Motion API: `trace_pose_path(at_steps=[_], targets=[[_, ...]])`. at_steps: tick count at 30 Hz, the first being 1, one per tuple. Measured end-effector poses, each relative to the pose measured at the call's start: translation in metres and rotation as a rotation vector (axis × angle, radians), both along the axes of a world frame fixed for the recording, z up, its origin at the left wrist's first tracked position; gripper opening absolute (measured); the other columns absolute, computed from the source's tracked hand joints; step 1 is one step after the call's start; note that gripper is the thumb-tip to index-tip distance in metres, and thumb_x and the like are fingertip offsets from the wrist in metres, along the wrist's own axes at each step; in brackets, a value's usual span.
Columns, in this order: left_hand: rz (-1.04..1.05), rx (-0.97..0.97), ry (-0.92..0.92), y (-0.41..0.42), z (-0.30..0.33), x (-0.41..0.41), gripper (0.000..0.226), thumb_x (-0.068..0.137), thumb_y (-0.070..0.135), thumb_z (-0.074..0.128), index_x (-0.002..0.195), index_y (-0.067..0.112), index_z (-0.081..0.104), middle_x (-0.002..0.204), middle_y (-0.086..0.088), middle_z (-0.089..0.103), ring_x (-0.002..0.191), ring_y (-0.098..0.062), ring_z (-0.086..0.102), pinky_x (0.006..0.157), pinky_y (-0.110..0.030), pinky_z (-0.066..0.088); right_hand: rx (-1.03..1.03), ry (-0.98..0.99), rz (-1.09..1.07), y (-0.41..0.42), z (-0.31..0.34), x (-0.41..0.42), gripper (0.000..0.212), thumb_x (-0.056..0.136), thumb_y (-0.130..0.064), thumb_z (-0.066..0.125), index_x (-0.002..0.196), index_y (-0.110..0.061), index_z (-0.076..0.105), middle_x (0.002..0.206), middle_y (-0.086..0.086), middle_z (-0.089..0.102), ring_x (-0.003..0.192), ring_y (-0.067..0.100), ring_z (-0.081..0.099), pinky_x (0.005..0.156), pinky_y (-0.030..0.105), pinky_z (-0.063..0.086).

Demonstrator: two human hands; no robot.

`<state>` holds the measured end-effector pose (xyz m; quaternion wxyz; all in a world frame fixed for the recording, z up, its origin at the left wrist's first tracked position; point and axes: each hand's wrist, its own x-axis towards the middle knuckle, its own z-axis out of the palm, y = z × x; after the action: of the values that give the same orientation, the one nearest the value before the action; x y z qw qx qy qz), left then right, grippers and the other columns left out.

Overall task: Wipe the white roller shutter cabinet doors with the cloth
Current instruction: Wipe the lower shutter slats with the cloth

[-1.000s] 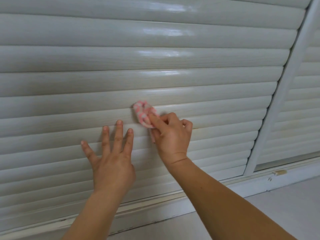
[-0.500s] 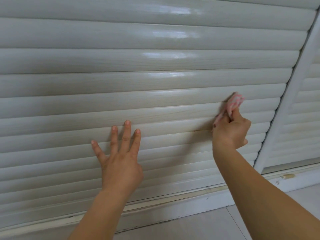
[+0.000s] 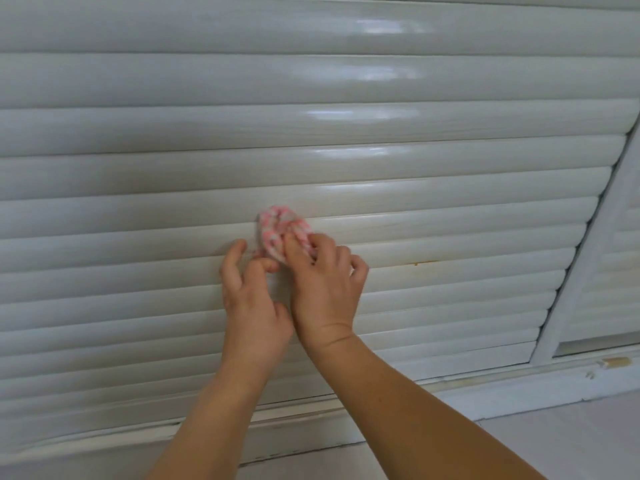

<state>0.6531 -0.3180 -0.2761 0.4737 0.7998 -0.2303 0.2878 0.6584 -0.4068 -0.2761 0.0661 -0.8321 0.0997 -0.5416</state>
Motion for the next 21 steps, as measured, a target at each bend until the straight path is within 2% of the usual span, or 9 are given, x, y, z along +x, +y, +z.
trace_pose_path(at_steps=[2,3,5,7,10,13,16,19,21], targets=[[0.000,-0.060,0.004,0.004,0.003,0.001,0.036,0.066,-0.018,0.044,0.098,-0.003,0.050,0.139,-0.020,0.026,0.127,-0.021,0.036,0.104,-0.014,0.027,-0.143,0.017,0.027,0.004,-0.006,0.002,0.036,0.078,-0.032,0.048,0.107,-0.033,0.069,0.095,-0.001,0.064,0.077,0.025,0.056,0.081,0.035,0.028],[0.000,-0.060,-0.017,0.005,0.002,0.001,0.034,0.067,-0.014,0.042,0.098,-0.004,0.050,0.137,-0.022,0.028,0.128,-0.023,0.036,0.106,-0.015,0.026,-0.197,0.010,0.043,0.001,-0.009,0.003,0.034,0.079,-0.031,0.050,0.106,-0.033,0.070,0.095,-0.002,0.064,0.076,0.025,0.056,0.082,0.036,0.028],[0.024,0.015,-0.064,0.007,-0.003,0.003,0.040,0.062,-0.007,0.039,0.099,-0.002,0.051,0.135,-0.025,0.032,0.130,-0.029,0.034,0.111,-0.043,0.028,-0.283,-0.028,0.061,-0.012,-0.012,0.002,0.030,0.080,-0.029,0.052,0.103,-0.032,0.071,0.093,-0.003,0.065,0.075,0.025,0.056,0.084,0.037,0.029],[0.075,0.122,-0.080,0.008,-0.007,0.003,0.044,0.058,-0.014,0.046,0.100,-0.002,0.052,0.135,-0.027,0.037,0.130,-0.024,0.026,0.102,-0.065,0.027,-0.361,-0.052,0.056,-0.030,-0.014,-0.002,0.026,0.081,-0.026,0.055,0.101,-0.031,0.072,0.091,-0.002,0.066,0.073,0.025,0.058,0.084,0.038,0.030],[0.147,0.251,-0.042,0.007,-0.007,0.000,0.055,0.057,-0.021,0.055,0.109,-0.004,0.051,0.139,-0.021,0.037,0.132,-0.012,0.013,0.100,-0.072,0.018,-0.421,-0.060,0.002,-0.063,-0.018,-0.013,0.026,0.080,-0.022,0.057,0.098,-0.031,0.073,0.092,-0.001,0.068,0.073,0.026,0.059,0.083,0.038,0.030],[0.217,0.374,0.019,0.006,-0.006,-0.004,0.066,0.068,-0.010,0.056,0.128,0.011,0.043,0.154,-0.007,0.012,0.134,-0.001,0.006,0.107,-0.065,0.004,-0.398,-0.071,-0.074,-0.096,-0.016,-0.022,0.032,0.079,-0.018,0.052,0.097,-0.032,0.073,0.097,-0.001,0.068,0.075,0.027,0.058,0.083,0.038,0.030],[0.263,0.608,0.051,0.003,-0.011,-0.006,0.088,0.078,0.002,0.053,0.146,0.037,0.009,0.153,-0.003,-0.024,0.140,-0.009,0.014,0.105,-0.066,-0.003,-0.358,-0.066,-0.124,-0.123,-0.014,-0.030,0.032,0.079,-0.019,0.052,0.098,-0.033,0.073,0.101,0.000,0.068,0.080,0.026,0.054,0.083,0.038,0.029],[0.294,0.751,0.075,-0.003,-0.016,-0.006,0.098,0.078,0.004,0.051,0.144,0.044,-0.010,0.143,-0.004,-0.044,0.141,-0.015,-0.023,0.102,-0.069,-0.007,-0.291,-0.096,-0.187,-0.145,-0.021,-0.036,0.033,0.078,-0.016,0.052,0.098,-0.032,0.073,0.103,0.002,0.067,0.085,0.023,0.046,0.083,0.038,0.028],[0.310,0.777,0.094,-0.008,-0.017,-0.006,0.099,0.078,0.005,0.050,0.144,0.043,-0.014,0.140,-0.006,-0.046,0.137,-0.017,-0.032,0.101,-0.070,-0.008,-0.227,-0.115,-0.245,-0.159,-0.026,-0.040,0.034,0.076,-0.012,0.054,0.098,-0.031,0.073,0.103,0.002,0.067,0.085,0.024,0.045,0.082,0.037,0.028]])
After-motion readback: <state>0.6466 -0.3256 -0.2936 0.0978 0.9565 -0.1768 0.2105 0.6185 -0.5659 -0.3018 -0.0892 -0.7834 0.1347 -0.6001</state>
